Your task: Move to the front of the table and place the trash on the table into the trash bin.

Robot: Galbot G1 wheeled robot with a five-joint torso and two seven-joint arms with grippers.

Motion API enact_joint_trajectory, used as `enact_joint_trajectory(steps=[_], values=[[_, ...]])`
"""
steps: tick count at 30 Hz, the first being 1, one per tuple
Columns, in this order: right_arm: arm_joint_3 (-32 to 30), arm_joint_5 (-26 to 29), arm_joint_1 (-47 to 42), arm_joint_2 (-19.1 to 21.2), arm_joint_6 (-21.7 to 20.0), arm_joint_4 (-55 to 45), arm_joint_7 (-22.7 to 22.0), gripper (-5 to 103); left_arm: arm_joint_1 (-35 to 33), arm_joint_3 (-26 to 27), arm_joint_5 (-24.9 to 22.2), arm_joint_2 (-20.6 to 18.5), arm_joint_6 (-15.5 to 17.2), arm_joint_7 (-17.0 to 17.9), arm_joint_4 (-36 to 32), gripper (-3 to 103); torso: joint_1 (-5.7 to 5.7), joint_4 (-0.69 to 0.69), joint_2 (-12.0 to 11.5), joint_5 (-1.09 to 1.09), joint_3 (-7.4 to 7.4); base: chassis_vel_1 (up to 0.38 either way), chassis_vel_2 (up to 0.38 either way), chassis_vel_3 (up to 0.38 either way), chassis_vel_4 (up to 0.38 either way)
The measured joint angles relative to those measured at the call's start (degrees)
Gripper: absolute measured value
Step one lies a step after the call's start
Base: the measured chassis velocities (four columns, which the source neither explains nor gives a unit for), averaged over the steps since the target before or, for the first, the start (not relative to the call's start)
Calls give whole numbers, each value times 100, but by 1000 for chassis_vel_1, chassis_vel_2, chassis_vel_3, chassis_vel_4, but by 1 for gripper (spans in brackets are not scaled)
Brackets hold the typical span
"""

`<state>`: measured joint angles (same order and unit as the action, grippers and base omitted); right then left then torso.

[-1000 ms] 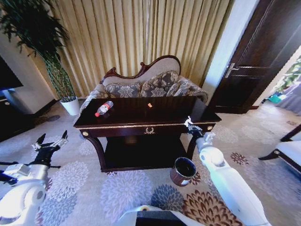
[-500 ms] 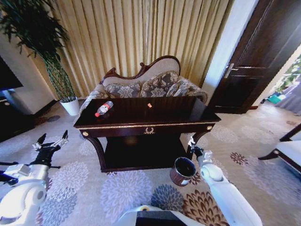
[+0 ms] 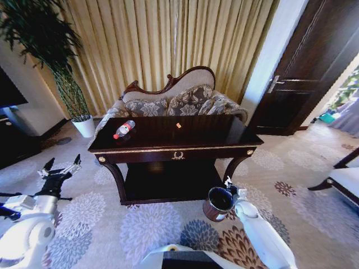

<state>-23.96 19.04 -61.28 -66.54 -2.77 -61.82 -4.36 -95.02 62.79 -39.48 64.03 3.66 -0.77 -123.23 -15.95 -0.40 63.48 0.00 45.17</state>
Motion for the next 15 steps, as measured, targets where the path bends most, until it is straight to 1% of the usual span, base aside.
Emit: enact_joint_trajectory(steps=[2, 5, 9, 15], values=[[-2, -143, 44, -69, 95, 308, 129, 0, 12, 15, 0, -51, 15, 20, 1, 100, 0, -2, 0, 0, 0, 0, 0, 0, 0], [-22, -205, 52, -100, 187, 487, 178, 0, 14, 20, 0, -73, 21, 36, 5, 100, 0, -1, 0, 0, 0, 0, 0, 0, 0], [-46, -215, 45, -113, 303, 622, 195, 0, 14, 6, 1, -69, 32, 43, 5, 100, 0, -1, 0, -1, 0, 0, 0, 0, 0], [-60, -197, 51, -113, 323, 601, 195, 0, 9, -36, 15, -38, 40, 43, -25, 100, 0, -1, 0, -1, 0, 0, 0, 0, 0]])
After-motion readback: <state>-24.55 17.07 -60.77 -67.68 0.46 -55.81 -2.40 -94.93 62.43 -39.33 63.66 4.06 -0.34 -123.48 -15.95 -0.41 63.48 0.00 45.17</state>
